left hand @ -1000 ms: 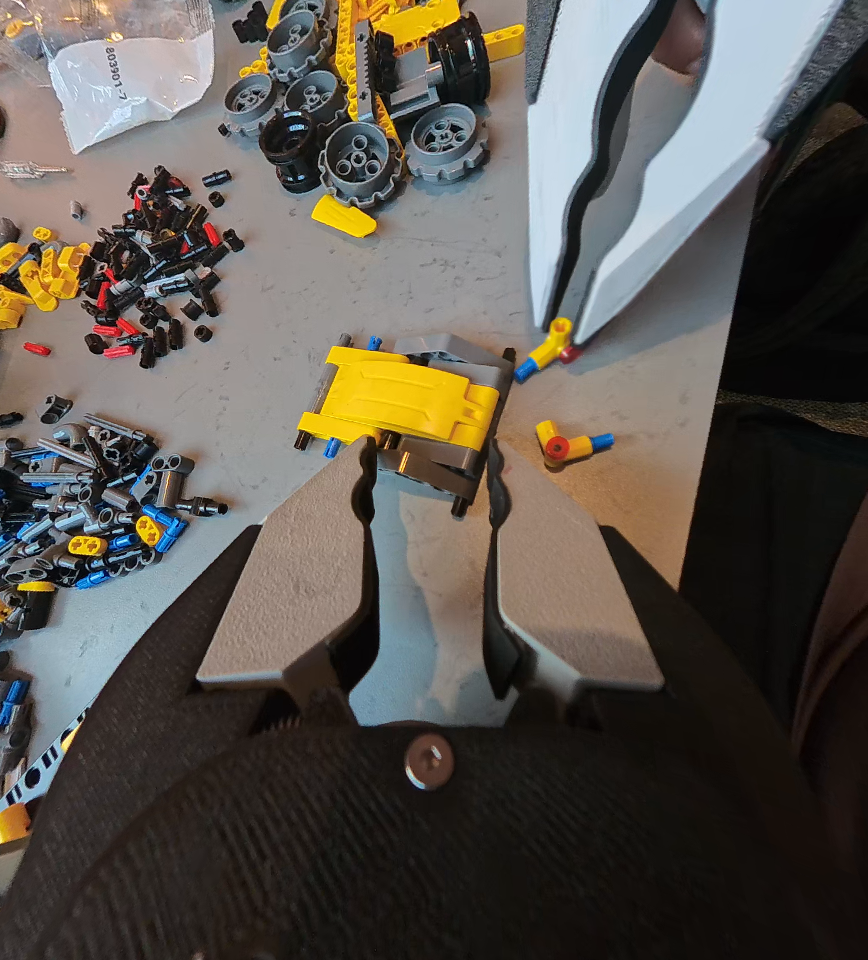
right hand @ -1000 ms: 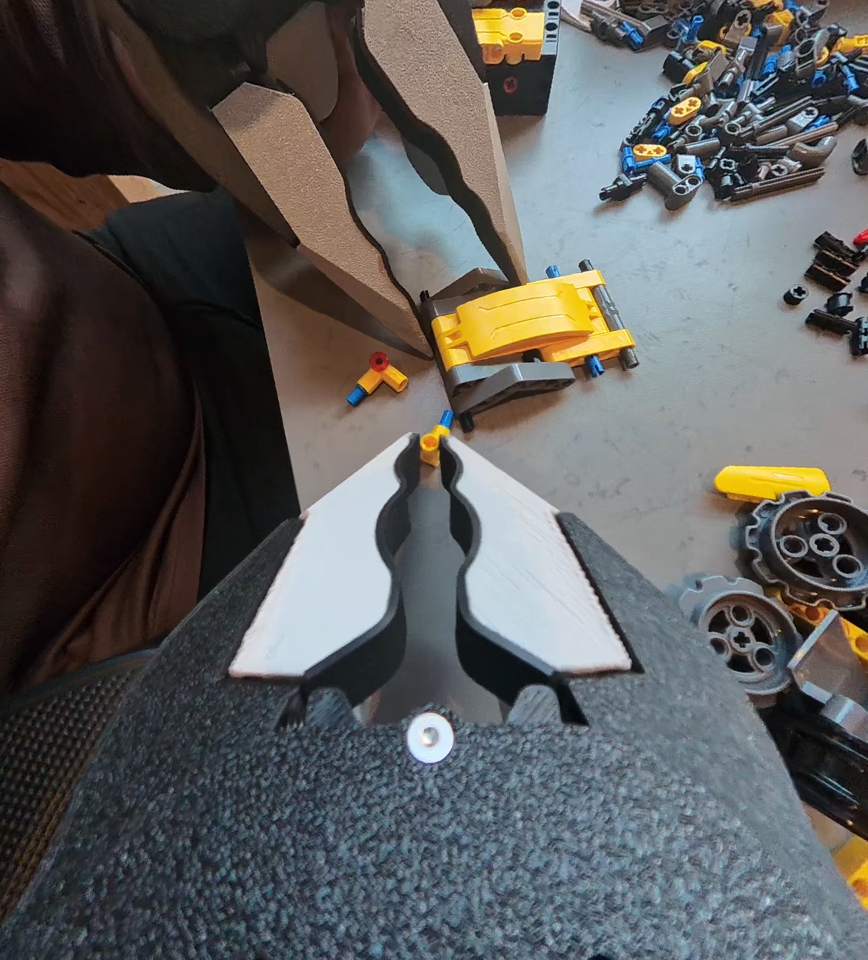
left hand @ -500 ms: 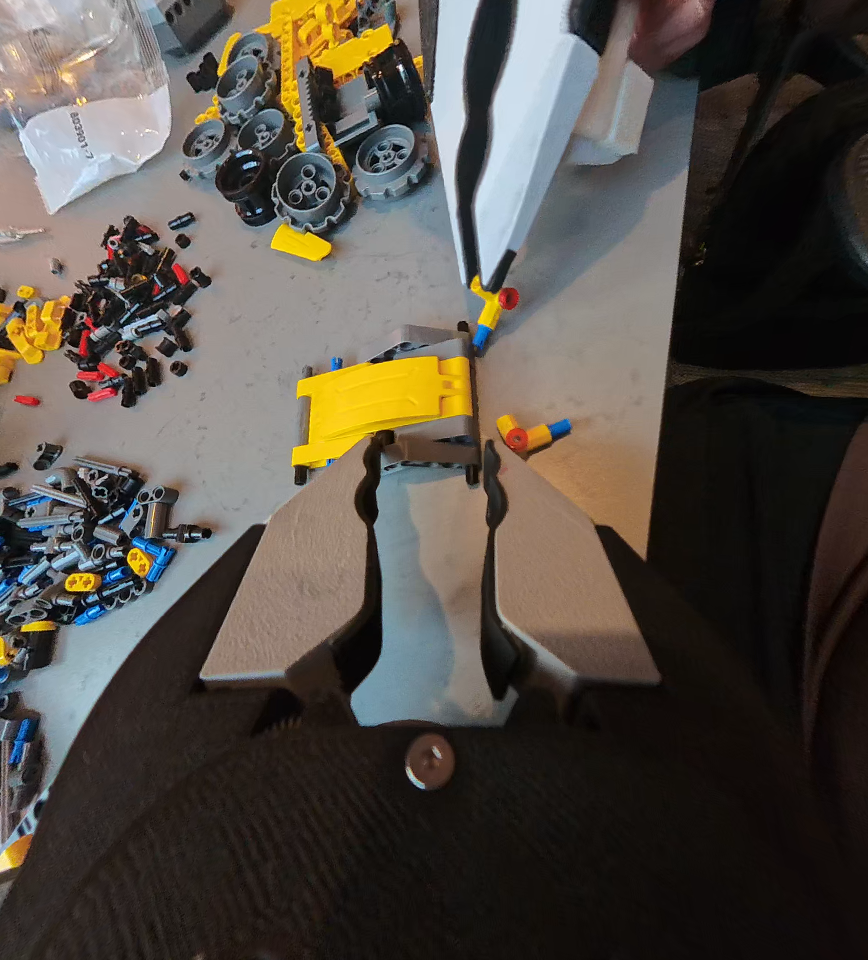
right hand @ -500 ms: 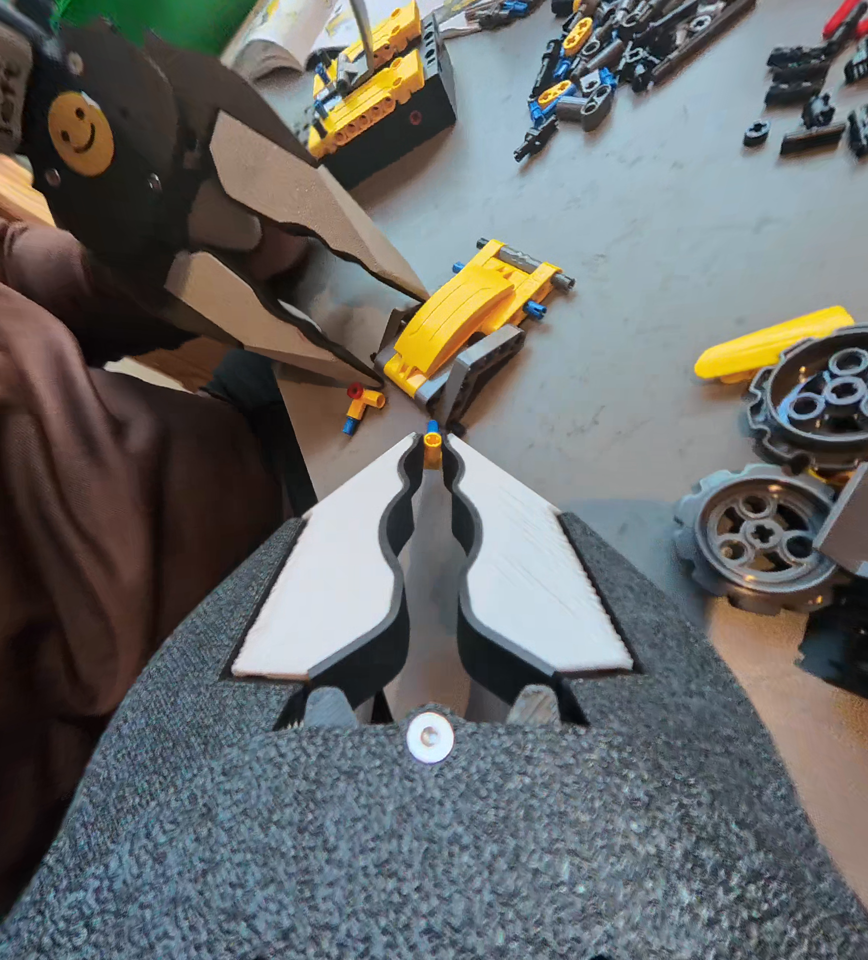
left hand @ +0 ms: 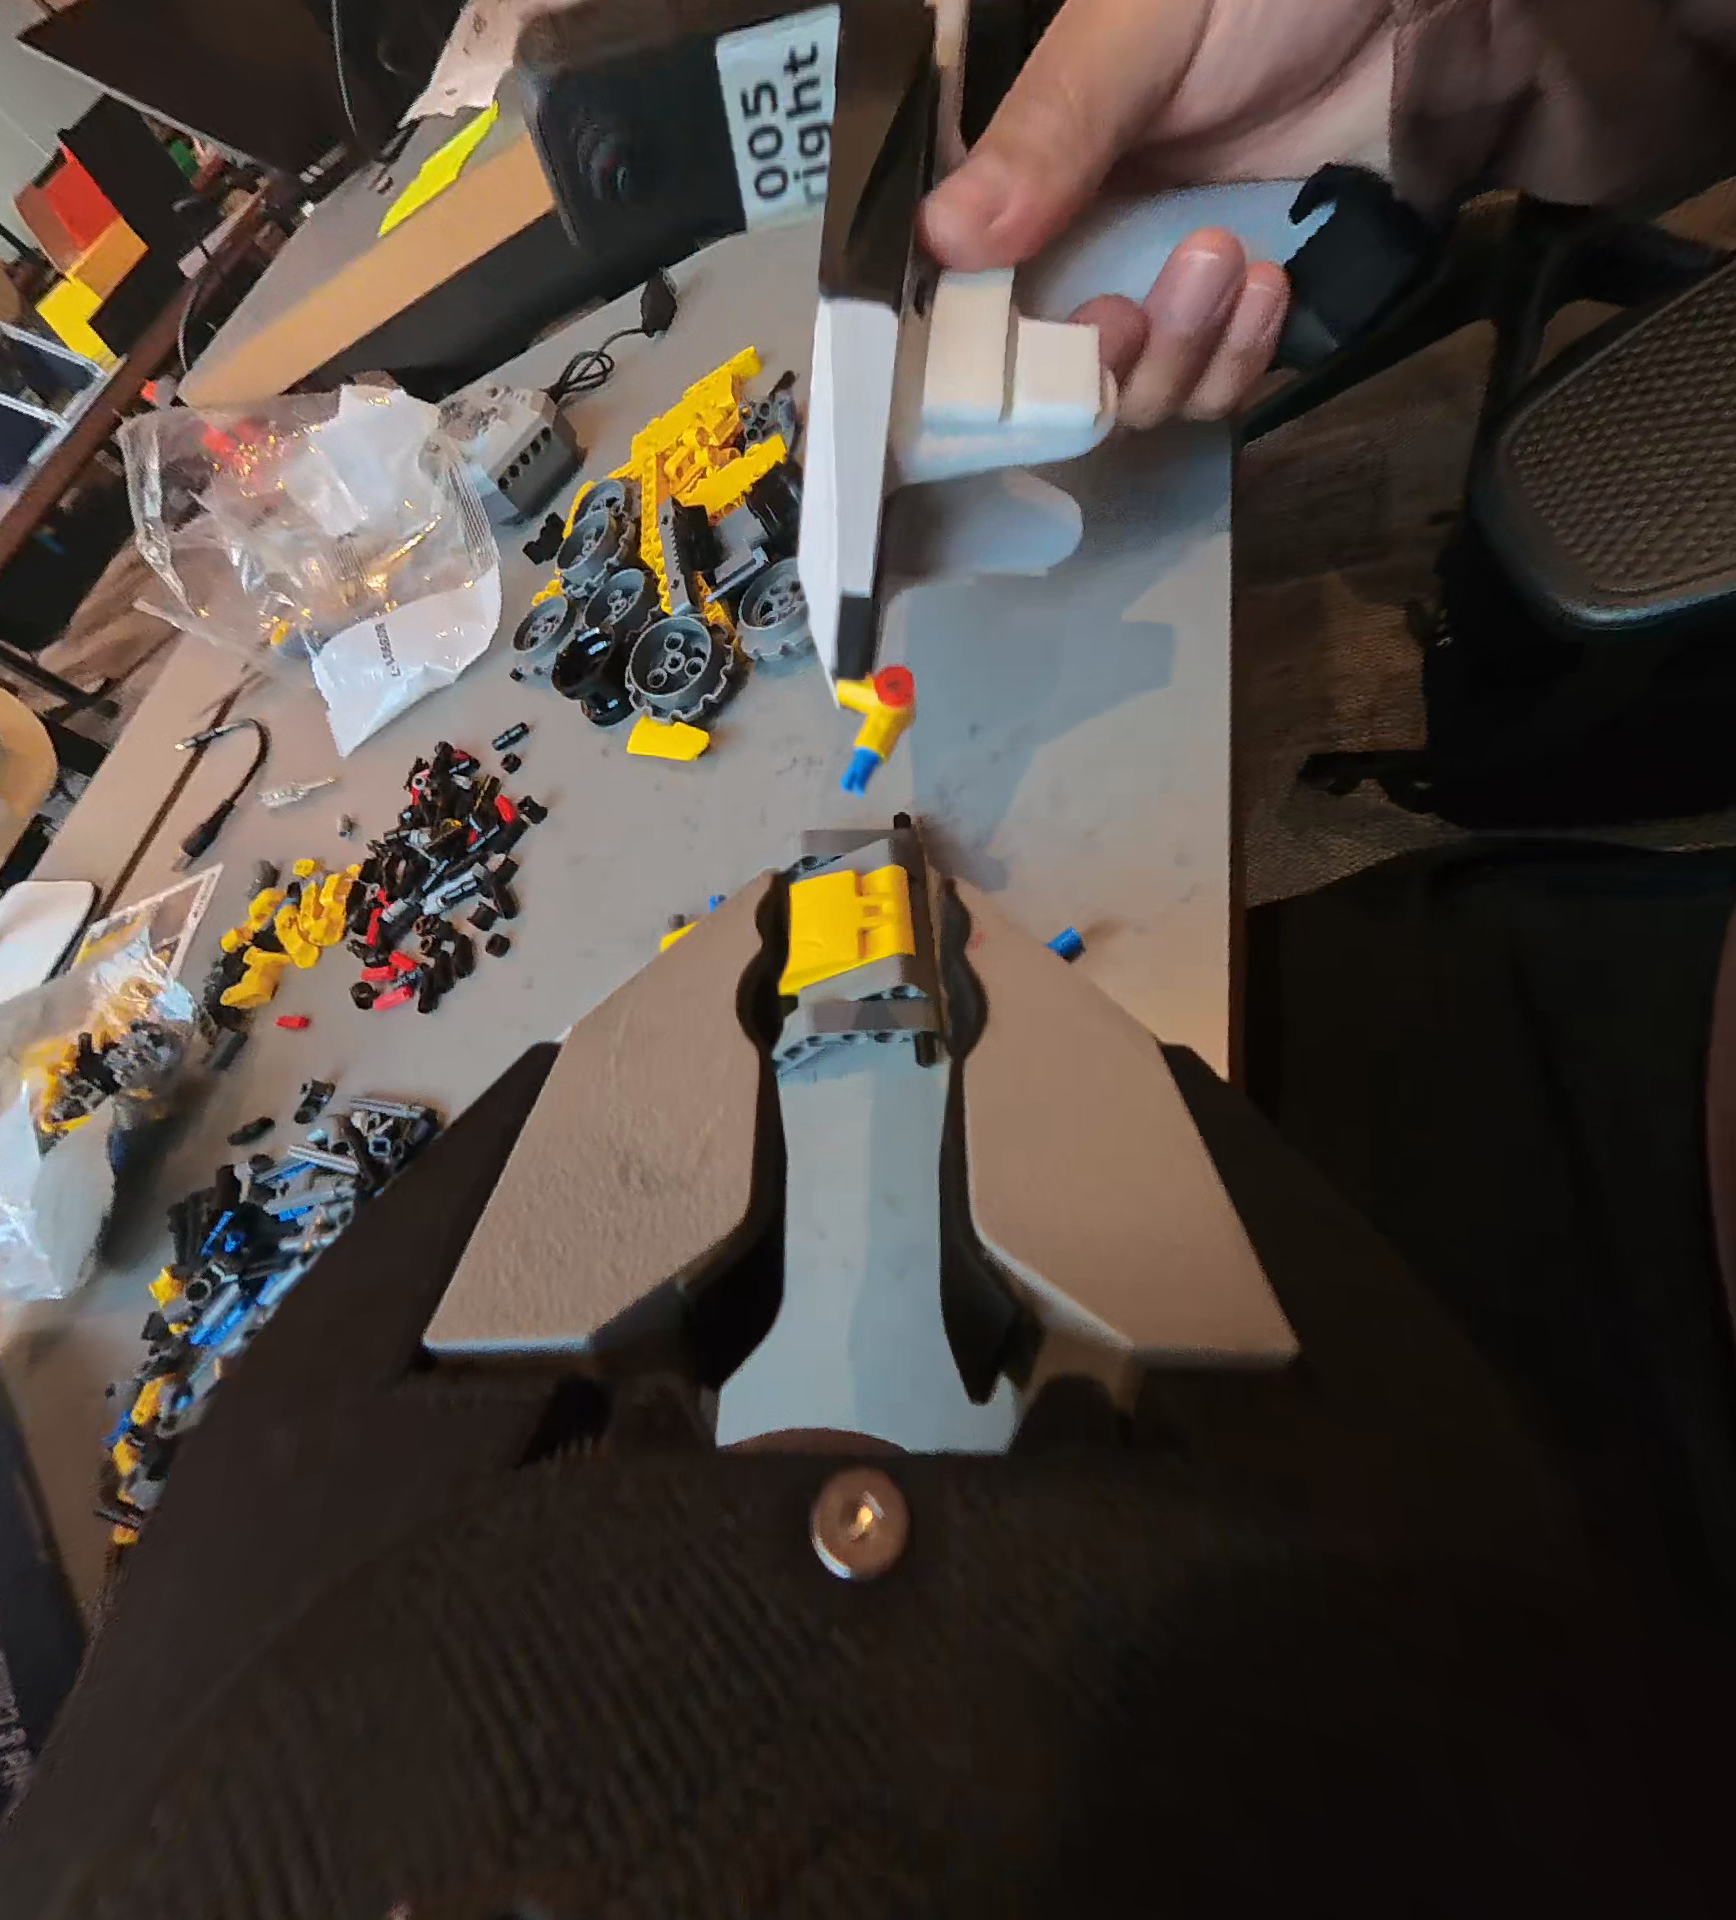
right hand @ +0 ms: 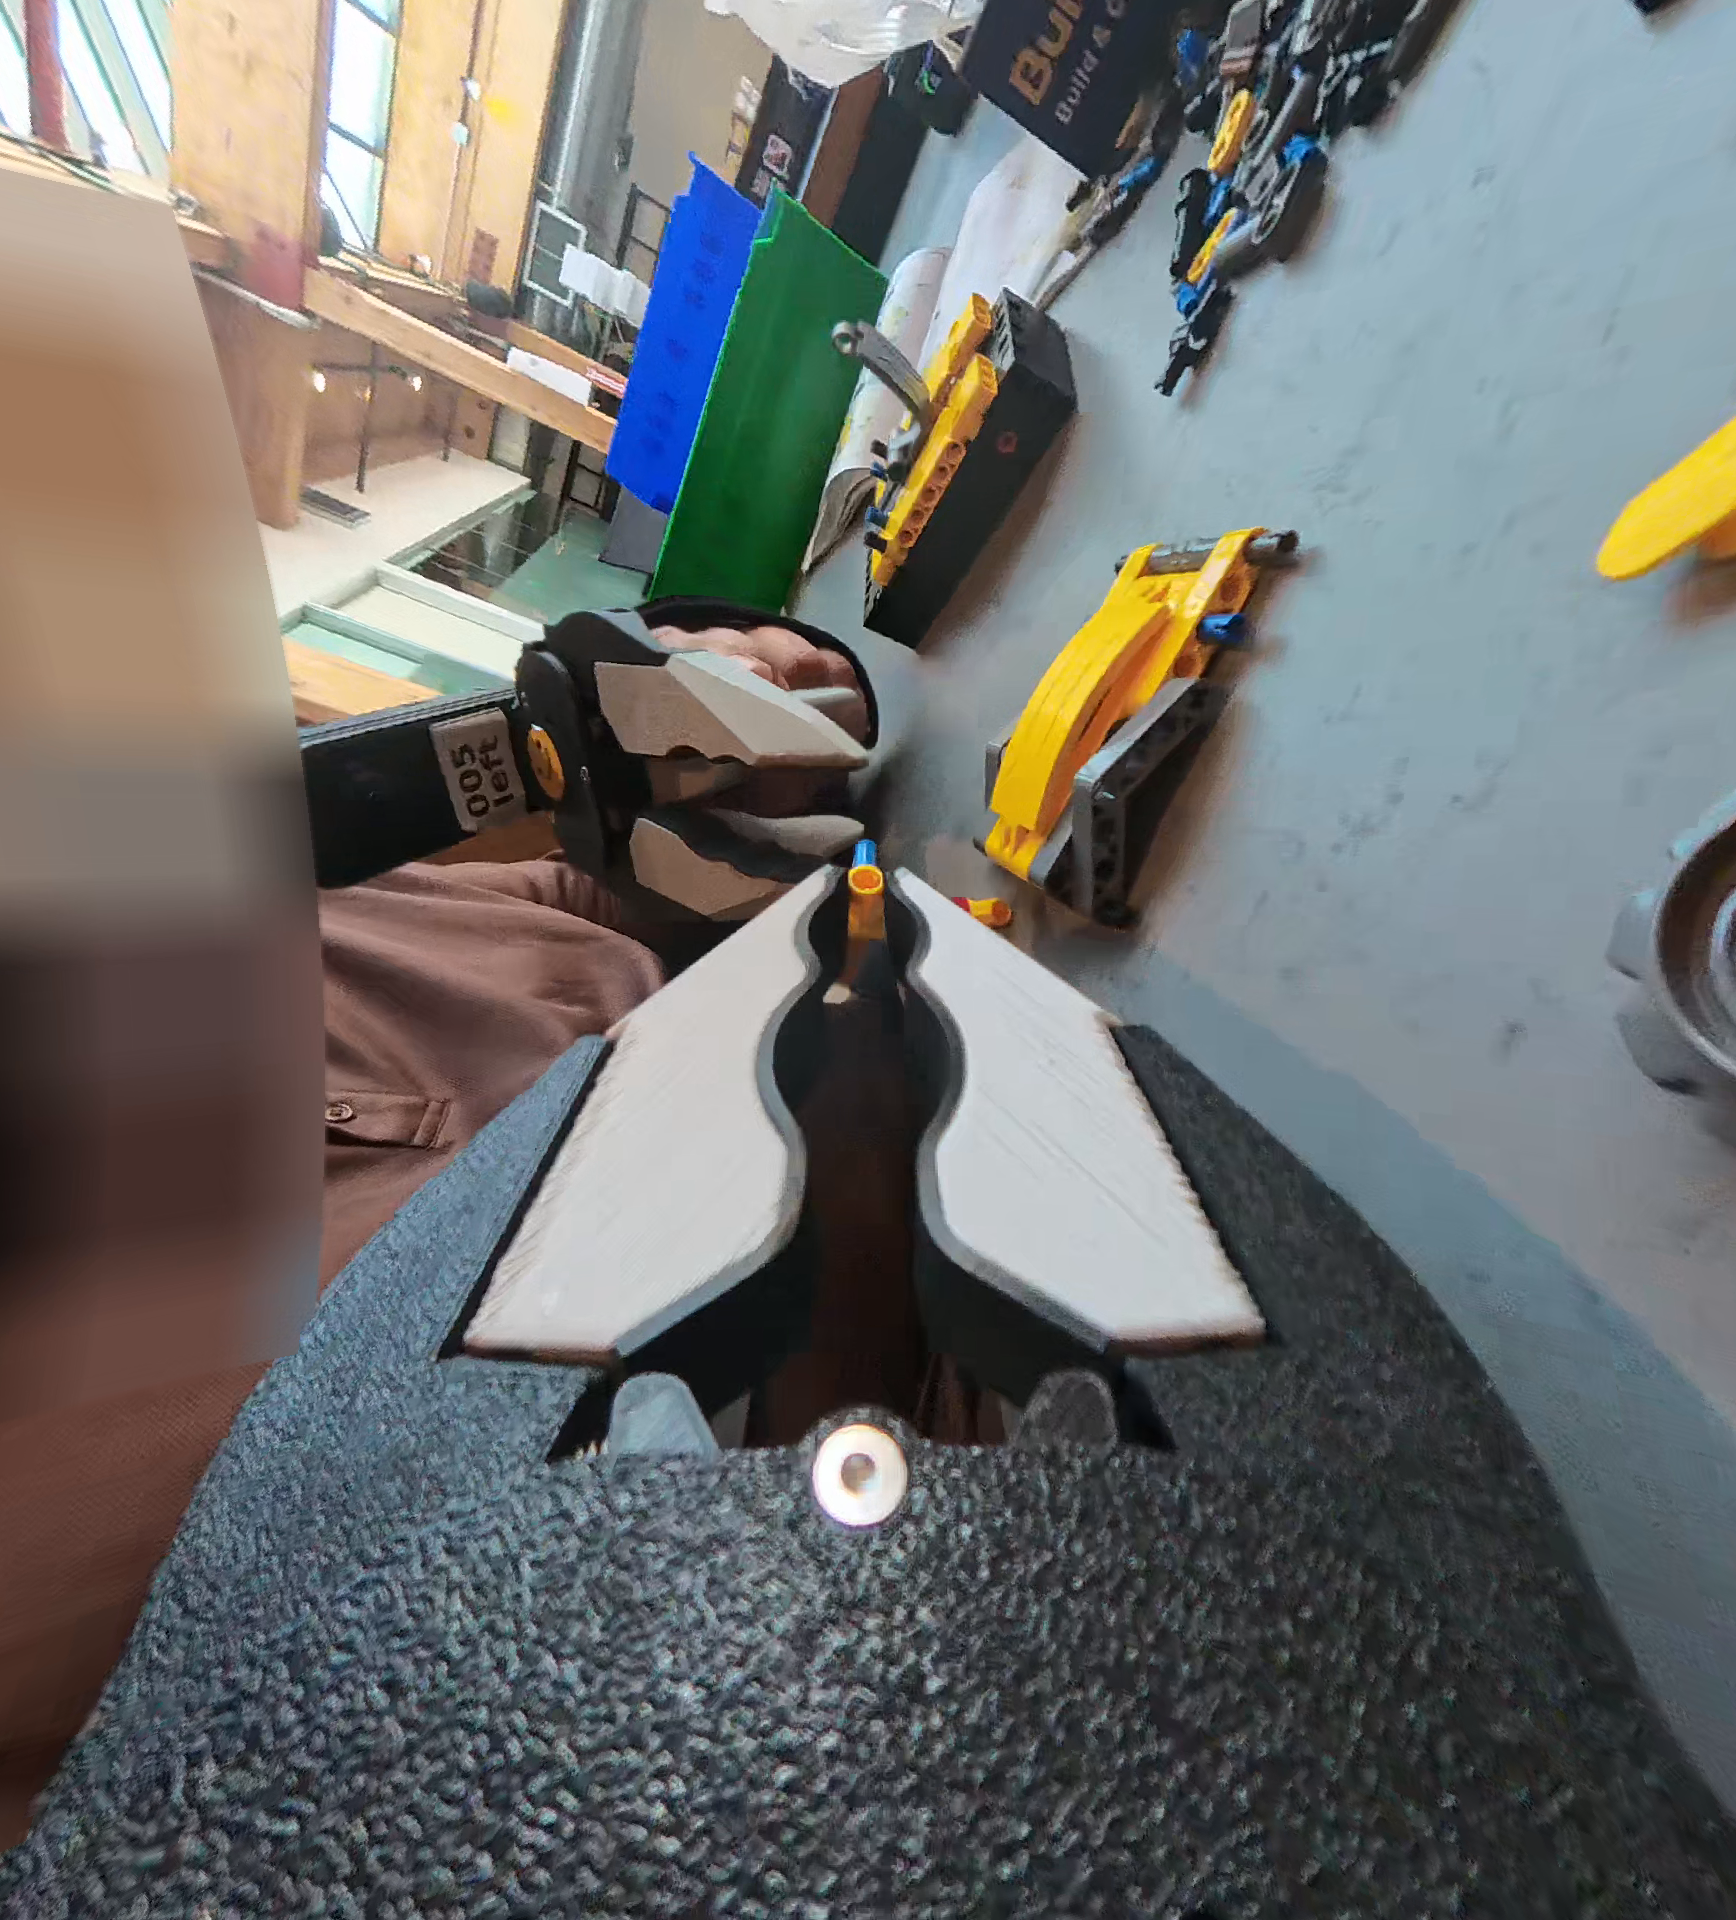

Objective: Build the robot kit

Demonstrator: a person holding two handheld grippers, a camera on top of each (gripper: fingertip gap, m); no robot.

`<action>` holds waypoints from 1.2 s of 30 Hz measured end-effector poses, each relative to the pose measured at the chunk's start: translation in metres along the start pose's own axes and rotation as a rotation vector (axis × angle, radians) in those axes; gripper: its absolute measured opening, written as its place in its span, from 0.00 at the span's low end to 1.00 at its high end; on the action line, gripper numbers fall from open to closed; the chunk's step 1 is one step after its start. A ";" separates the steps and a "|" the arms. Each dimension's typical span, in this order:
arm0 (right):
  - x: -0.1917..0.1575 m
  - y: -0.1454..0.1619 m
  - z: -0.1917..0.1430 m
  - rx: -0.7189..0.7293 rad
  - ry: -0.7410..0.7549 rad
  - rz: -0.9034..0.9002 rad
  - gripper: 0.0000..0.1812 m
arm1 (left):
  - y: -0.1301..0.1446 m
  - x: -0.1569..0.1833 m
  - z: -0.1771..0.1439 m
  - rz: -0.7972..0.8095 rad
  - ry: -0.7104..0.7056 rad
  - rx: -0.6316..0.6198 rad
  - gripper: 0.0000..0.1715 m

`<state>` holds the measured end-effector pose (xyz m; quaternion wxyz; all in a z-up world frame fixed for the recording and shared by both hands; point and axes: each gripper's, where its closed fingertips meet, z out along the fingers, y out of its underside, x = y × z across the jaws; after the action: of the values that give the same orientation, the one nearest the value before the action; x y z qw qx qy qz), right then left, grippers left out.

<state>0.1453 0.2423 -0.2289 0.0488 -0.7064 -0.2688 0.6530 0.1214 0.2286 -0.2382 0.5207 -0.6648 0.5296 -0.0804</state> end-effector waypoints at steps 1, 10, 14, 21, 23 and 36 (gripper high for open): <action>0.001 0.002 0.002 -0.008 -0.003 0.017 0.03 | -0.001 0.000 0.001 0.011 0.001 -0.001 0.14; -0.003 0.009 0.013 -0.033 -0.077 0.092 0.03 | -0.009 0.013 0.011 0.051 0.043 0.021 0.06; -0.001 0.009 0.014 -0.030 -0.083 0.110 0.03 | -0.007 0.015 0.014 0.050 0.050 0.012 0.02; 0.005 0.009 0.015 -0.034 -0.032 0.075 0.03 | -0.002 0.016 0.017 0.015 0.076 -0.014 0.01; 0.008 0.008 0.015 -0.039 0.005 0.031 0.04 | -0.001 0.016 0.017 -0.015 0.096 -0.018 0.01; 0.003 0.007 0.010 -0.160 0.425 -0.878 0.12 | 0.005 0.014 0.017 -0.331 0.279 -0.052 0.01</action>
<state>0.1381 0.2344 -0.2359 0.3189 -0.6456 -0.5743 0.3894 0.1356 0.2283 -0.2556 0.4047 -0.7382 0.4821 -0.2425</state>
